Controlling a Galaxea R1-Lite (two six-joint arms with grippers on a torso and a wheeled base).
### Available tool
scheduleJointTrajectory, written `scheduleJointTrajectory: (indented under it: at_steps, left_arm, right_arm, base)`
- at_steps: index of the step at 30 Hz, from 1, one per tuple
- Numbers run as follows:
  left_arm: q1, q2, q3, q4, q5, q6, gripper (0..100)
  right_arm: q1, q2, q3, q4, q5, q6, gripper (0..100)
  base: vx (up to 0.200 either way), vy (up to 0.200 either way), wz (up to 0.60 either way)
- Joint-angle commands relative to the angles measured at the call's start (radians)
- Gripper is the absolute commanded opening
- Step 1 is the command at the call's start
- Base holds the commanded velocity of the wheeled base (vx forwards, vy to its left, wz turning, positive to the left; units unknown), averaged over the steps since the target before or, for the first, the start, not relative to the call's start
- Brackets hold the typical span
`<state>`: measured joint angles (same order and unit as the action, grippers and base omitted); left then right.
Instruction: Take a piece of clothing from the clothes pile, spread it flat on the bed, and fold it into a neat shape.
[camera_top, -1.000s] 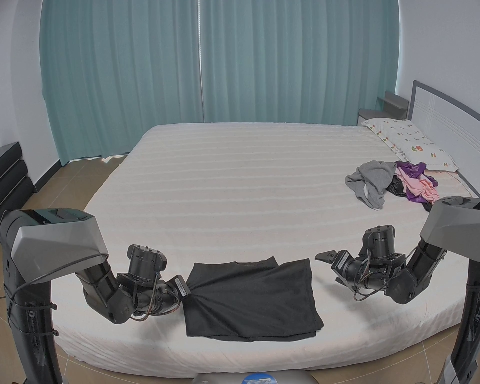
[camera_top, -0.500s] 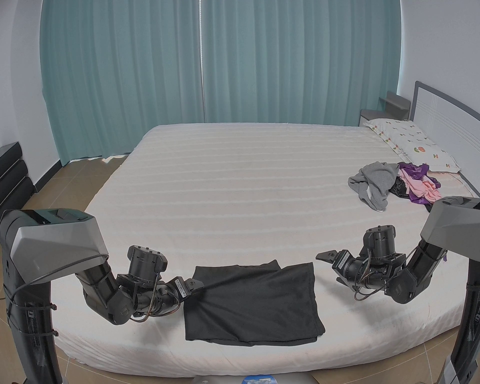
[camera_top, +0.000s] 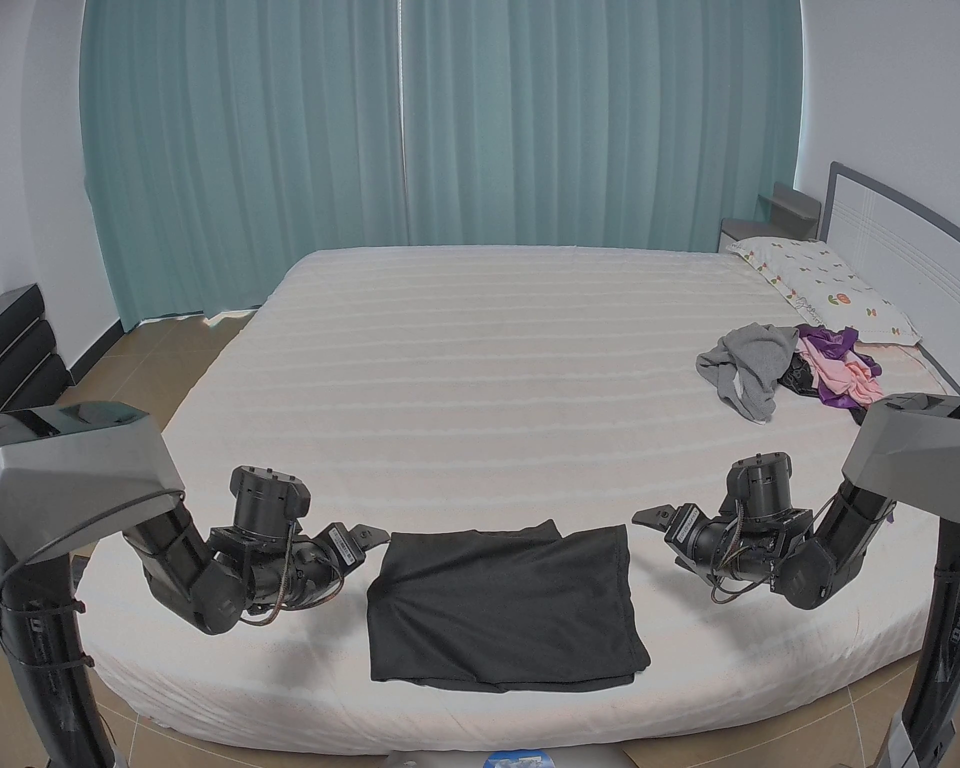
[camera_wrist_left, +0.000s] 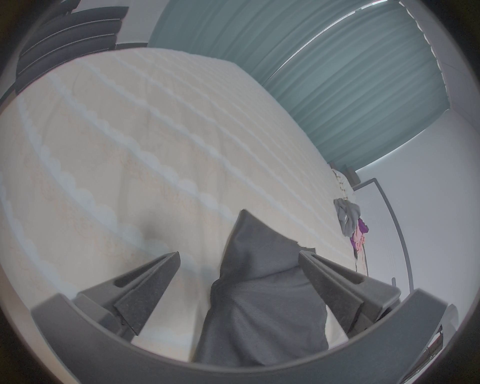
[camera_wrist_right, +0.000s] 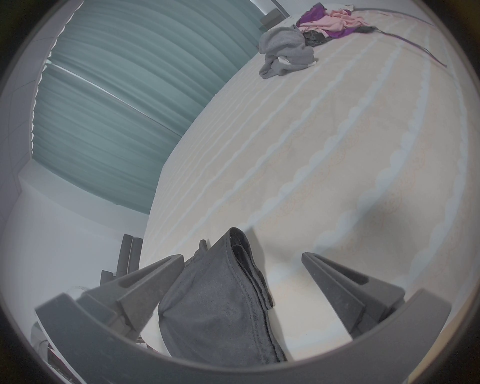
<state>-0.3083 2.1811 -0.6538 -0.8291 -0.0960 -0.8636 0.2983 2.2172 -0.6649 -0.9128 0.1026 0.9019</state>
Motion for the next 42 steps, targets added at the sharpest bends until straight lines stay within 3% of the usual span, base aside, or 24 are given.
scheduleJointTrajectory:
  at_steps: [1, 5, 6, 14, 17, 18, 20, 25, 27, 30, 35, 42]
  left_arm:
    - [0.017, -0.145, 0.063, -0.002, 0.018, 0.0, 100]
    - [0.025, -0.208, 0.083, 0.002, 0.067, 0.0, 100]
    - [0.031, -0.296, 0.125, -0.004, 0.136, 0.0, 100]
    - [0.034, -0.69, 0.253, 0.019, 0.2, 0.037, 100]
    - [0.034, -0.794, 0.257, 0.084, 0.217, 0.06, 100]
    - [0.034, -0.88, 0.246, 0.188, 0.265, 0.1, 100]
    - [0.032, -0.977, 0.243, 0.272, 0.323, 0.137, 100]
    - [0.029, -1.178, 0.261, 0.343, 0.366, 0.167, 100]
    - [0.032, -1.284, 0.263, 0.459, 0.378, 0.209, 100]
    - [0.029, -1.371, 0.252, 0.575, 0.366, 0.218, 100]
    - [0.026, -1.439, 0.263, 0.64, 0.369, 0.216, 100]
    - [0.02, -1.525, 0.266, 0.714, 0.367, 0.222, 100]
  right_arm:
    - [-0.008, -0.074, 0.007, 0.018, -0.017, -0.06, 100]
    - [-0.008, -0.111, 0.037, 0.031, -0.072, -0.109, 100]
    - [-0.008, -0.183, 0.117, 0.006, -0.147, -0.179, 100]
    - [-0.024, -0.482, 0.424, -0.296, -0.169, -0.345, 100]
    - [-0.028, -0.559, 0.501, -0.36, -0.181, -0.411, 100]
    - [-0.027, -0.639, 0.562, -0.399, -0.187, -0.456, 100]
    - [-0.031, -0.705, 0.607, -0.402, -0.19, -0.5, 100]
    - [-0.073, -0.742, 0.665, -0.416, -0.233, -0.518, 100]
    - [-0.097, -0.801, 0.654, -0.425, -0.225, -0.52, 100]
    - [-0.137, -0.788, 0.556, -0.383, -0.158, -0.526, 100]
    - [-0.176, -0.841, 0.444, -0.287, -0.176, -0.568, 100]
    - [-0.183, -1.223, 0.38, 0.18, -0.132, -0.598, 100]
  base:
    - [0.0, 0.0, 0.0]
    - [0.0, 0.0, 0.0]
    - [0.0, 0.0, 0.0]
    - [0.0, 0.0, 0.0]
    - [0.0, 0.0, 0.0]
    - [0.0, 0.0, 0.0]
    - [0.0, 0.0, 0.0]
    - [0.0, 0.0, 0.0]
    - [0.0, 0.0, 0.0]
    - [0.0, 0.0, 0.0]
    - [0.0, 0.0, 0.0]
    - [0.0, 0.0, 0.0]
